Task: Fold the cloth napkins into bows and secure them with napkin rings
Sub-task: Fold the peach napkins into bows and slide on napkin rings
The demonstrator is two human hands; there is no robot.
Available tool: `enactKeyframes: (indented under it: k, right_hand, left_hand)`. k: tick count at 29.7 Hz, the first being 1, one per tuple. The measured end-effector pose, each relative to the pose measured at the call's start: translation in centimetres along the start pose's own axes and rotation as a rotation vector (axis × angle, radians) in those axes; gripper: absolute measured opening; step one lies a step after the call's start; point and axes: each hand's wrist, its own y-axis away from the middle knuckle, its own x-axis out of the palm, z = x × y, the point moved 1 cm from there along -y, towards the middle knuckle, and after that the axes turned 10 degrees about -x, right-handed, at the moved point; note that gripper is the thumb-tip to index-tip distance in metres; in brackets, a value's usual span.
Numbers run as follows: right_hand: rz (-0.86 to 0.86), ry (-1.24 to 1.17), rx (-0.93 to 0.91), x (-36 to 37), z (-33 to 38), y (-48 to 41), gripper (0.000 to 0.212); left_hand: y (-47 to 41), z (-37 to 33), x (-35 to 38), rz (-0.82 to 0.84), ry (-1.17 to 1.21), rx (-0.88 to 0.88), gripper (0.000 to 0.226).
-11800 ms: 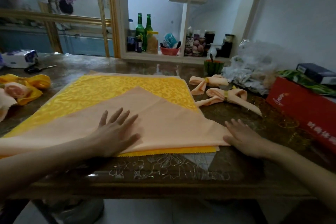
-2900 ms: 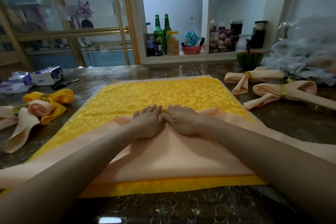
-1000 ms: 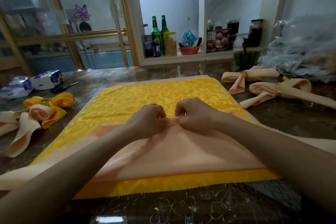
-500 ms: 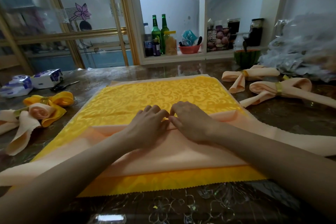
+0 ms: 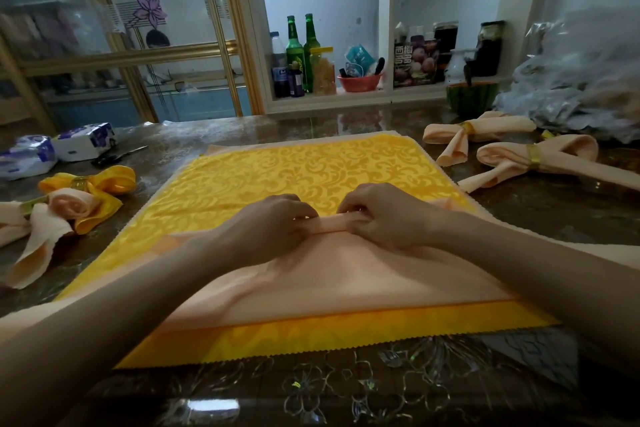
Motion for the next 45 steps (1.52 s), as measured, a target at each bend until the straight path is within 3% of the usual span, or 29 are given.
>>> enactKeyframes:
  k: [4,8,11,15,18,21,25,31,35,37,39,45]
  right_hand:
    - [-0.057,0.095,-0.016,0.2,0.5,0.2,0.025]
    - [-0.045,0.136,-0.07,0.3,0.6,0.4,0.017]
    - [-0.006,0.05,-0.052,0.2,0.5,0.8,0.015]
    - [-0.092,-0.063,0.009,0.3,0.7,1.3,0.02]
    - [-0.102,-0.134,0.092,-0.1,0.4,0.7,0.012]
    - [0.008,-0.128,0.161,-1.4,0.2,-0.2,0.004]
    - [0.16,-0.069,0.172,-2.4,0.5,-0.6,0.024]
    - [0.07,0.056,-0.016,-1.4,1.4,0.9,0.019]
    - [0.253,0.222,-0.054,-1.0,2.1,1.4,0.021]
    - [0.362,0.14,0.024,-1.3,2.3,1.3,0.024]
    - [0.401,0.073,0.072,-1.7,2.3,1.1,0.026]
    - [0.221,0.241,-0.061,-1.8,1.9,1.3,0.023]
  left_hand:
    - [0.0,-0.8,0.6,-0.103,-0.138,0.011,0.033]
    - [0.3,-1.2,0.8,-0.163,-0.115,0.026,0.027]
    - [0.8,-1.2,0.6,-0.087,0.006,-0.007,0.022]
    - [0.3,-0.7,0.4,-0.011,0.226,-0.097,0.016]
    - [-0.5,-0.5,0.1,0.059,0.35,-0.178,0.008]
    - [-1.0,-0.6,-0.1,0.111,0.372,-0.232,0.022]
    - [-0.7,-1.0,-0.3,0.093,0.292,-0.201,0.022]
    - [1.2,-2.2,-0.2,-0.101,0.009,0.02,0.018]
    - [1.1,-2.1,0.1,0.065,0.138,-0.02,0.017]
    - [0.7,-1.7,-0.2,0.239,0.271,-0.094,0.014]
    - [0.7,-1.3,-0.4,0.296,0.348,-0.12,0.013]
    - [1.0,-1.1,-0.1,0.007,0.032,0.011,0.027]
